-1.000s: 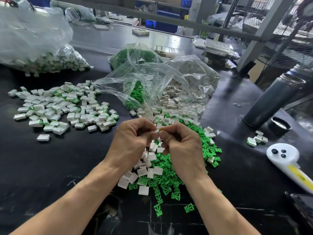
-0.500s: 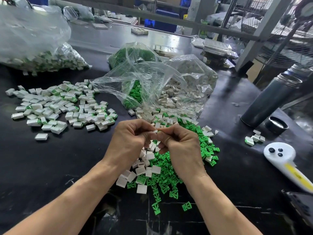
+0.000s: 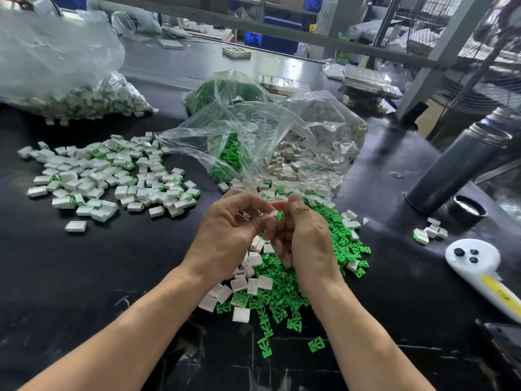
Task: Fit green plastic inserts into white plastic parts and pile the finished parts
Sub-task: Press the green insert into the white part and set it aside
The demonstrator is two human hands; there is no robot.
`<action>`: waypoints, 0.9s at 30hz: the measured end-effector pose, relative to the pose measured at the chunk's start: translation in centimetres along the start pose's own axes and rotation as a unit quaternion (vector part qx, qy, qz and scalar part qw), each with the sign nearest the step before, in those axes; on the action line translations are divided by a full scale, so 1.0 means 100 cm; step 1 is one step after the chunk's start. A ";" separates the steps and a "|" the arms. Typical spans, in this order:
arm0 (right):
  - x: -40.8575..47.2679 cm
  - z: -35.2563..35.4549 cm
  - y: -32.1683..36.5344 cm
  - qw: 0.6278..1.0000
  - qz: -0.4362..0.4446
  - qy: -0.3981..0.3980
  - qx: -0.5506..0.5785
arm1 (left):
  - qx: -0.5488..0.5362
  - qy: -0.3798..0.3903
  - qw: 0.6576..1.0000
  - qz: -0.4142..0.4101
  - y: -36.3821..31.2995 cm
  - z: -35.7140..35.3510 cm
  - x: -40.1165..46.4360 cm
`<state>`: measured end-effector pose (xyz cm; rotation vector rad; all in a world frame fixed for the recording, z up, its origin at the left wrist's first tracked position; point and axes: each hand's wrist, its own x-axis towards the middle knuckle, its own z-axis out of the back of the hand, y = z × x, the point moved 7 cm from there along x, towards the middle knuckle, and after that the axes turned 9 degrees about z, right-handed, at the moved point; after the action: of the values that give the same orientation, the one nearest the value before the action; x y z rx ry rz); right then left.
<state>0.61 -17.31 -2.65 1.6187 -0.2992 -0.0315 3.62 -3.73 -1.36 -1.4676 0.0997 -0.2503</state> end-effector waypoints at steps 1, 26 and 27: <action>0.000 0.000 0.000 1.000 -0.006 -0.001 0.007 | -0.009 -0.001 1.000 0.002 0.000 -0.002 -0.001; 0.004 -0.004 -0.010 0.988 0.038 -0.050 -0.144 | 0.007 -0.010 1.000 -0.007 -0.003 -0.017 -0.012; 0.004 -0.004 -0.010 0.987 0.040 -0.053 -0.146 | 0.005 -0.011 1.000 -0.005 -0.003 -0.017 -0.012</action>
<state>1.24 -16.96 -3.53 1.3159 -0.4219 -0.0971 2.07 -5.11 -1.35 -1.4604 0.0734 -0.2418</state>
